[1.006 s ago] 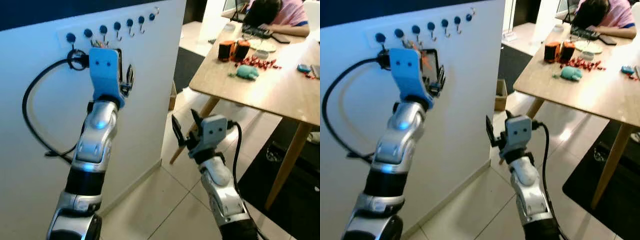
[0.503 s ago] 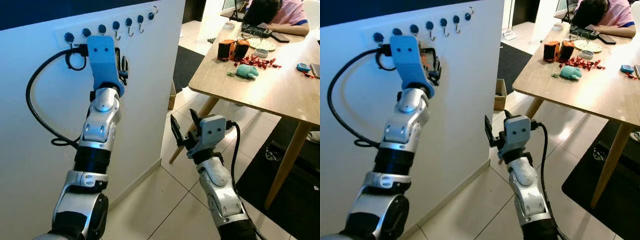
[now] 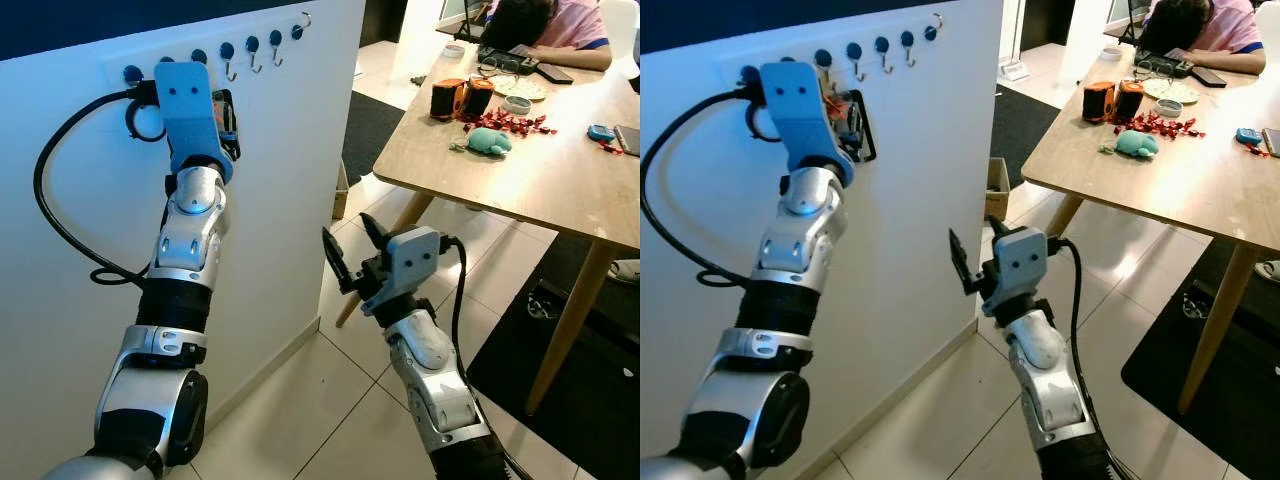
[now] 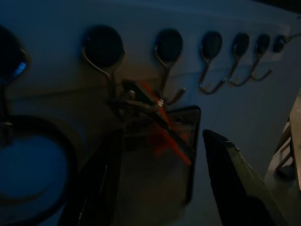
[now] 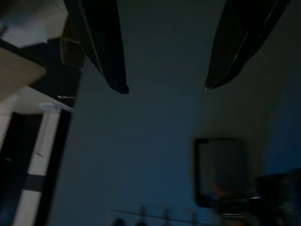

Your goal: Hang keys on a hook

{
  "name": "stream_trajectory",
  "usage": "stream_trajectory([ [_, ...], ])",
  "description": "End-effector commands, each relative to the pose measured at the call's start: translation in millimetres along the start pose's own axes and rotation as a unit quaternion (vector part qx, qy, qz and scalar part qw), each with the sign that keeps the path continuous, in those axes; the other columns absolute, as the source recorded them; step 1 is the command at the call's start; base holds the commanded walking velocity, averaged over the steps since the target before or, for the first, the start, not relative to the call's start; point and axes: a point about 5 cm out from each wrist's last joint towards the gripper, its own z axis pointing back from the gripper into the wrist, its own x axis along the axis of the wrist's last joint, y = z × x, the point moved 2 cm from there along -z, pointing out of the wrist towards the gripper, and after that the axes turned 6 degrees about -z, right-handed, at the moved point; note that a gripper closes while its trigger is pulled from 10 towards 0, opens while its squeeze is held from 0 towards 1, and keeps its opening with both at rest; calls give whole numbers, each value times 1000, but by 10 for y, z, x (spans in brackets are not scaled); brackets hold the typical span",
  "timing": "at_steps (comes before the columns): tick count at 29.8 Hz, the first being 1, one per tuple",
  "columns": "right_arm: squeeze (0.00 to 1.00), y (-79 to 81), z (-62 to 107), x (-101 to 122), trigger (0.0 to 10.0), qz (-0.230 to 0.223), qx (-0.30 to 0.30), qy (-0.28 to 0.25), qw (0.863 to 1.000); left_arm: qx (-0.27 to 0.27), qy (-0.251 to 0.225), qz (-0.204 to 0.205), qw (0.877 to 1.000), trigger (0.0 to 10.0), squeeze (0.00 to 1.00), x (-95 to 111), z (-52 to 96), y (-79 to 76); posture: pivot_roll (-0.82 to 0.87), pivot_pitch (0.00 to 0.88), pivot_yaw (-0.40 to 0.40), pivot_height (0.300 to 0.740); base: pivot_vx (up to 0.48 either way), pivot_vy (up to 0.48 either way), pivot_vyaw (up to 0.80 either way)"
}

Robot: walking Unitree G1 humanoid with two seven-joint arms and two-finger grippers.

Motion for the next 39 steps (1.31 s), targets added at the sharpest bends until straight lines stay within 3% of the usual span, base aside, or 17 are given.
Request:
stream_trajectory([
  [1, 0, 43, -3, 27, 10000, 1, 15, -5, 1000, 26, -13, -6, 1000, 8745, 0, 68, -33, 134, 116, 174, -2, 740, 0, 0, 0],
  [2, 0, 43, -3, 27, 10000, 1, 15, -5, 1000, 26, -13, -6, 1000, 8745, 0, 68, -33, 134, 116, 174, -2, 740, 0, 0, 0],
  [3, 0, 54, -2, 24, 10000, 0, 21, -3, 1000, 28, -15, -3, 999, 7569, 0, 78, -21, 144, 116, 174, -2, 740, 0, 0, 0],
  [5, 0, 59, 0, 22, 10000, -1, 23, -2, 1000, 28, -17, -2, 999, 7569, 0, 82, -14, 149, 116, 174, -2, 740, 0, 0, 0],
  [6, 0, 68, 6, 19, 10000, 0, 27, 0, 1000, 27, -19, 3, 999, 4510, 0, 91, 6, 153, 116, 174, -2, 740, 0, 0, 0],
  [8, 0, 71, 8, 19, 10000, 1, 29, 0, 1000, 26, -20, 4, 999, 4510, 0, 94, 10, 155, 116, 174, -2, 740, 0, 0, 0],
  [10, 0, 66, 17, 13, 10000, 2, 29, 2, 1000, 24, -22, 7, 999, 2431, 0, 97, 30, 148, 114, 172, -3, 740, 0, 0, 0],
  [15, 0, 54, 32, 1, 10000, 3, 28, 4, 1000, 21, -24, 11, 999, 2000, 0, 97, 69, 136, 114, 169, -7, 740, 0, 0, 0],
  [18, 0, 53, 32, -5, 10000, 2, 29, 5, 1000, 20, -23, 12, 999, 2353, 0, 90, 86, 135, 116, 168, -9, 740, 0, 0, 0],
  [19, 0, 55, 31, -8, 10000, 2, 29, 6, 1000, 20, -21, 11, 1000, 4314, 0, 85, 95, 138, 117, 168, -10, 740, 0, 0, 0],
  [20, 0, 55, 31, -8, 10000, 2, 29, 6, 1000, 20, -21, 11, 1000, 4314, 0, 85, 95, 138, 117, 168, -10, 740, 0, 0, 0],
  [21, 0, 56, 29, -10, 10000, 2, 29, 6, 1000, 18, -20, 11, 1000, 8784, 0, 82, 106, 139, 117, 168, -10, 740, 0, 0, 0],
  [22, 0, 56, 29, -10, 10000, 2, 29, 6, 1000, 18, -20, 11, 1000, 8784, 0, 82, 106, 139, 117, 168, -10, 740, 0, 0, 0],
  [23, 0, 56, 28, -11, 10000, 2, 29, 6, 1000, 13, -19, 11, 1000, 10000, 0, 79, 119, 134, 117, 169, -10, 740, 0, 0, 0],
  [30, 0, 54, 29, -14, 10000, 2, 27, 7, 1000, -40, -45, 28, 998, 10000, 0, 166, 209, 42, 119, 174, -9, 740, 0, 0, 0],
  [31, 0, 53, 35, -18, 10000, 1, 26, 8, 1000, -71, -81, 63, 992, 10000, 0, 313, 285, 9, 120, 177, -8, 740, 0, 0, 0],
  [39, 0, 50, 40, -27, 10000, 0, 24, 10, 1000, -106, -106, 121, 981, 10000, 0, 452, 376, 5, 122, 181, -7, 740, 0, 0, 0],
])
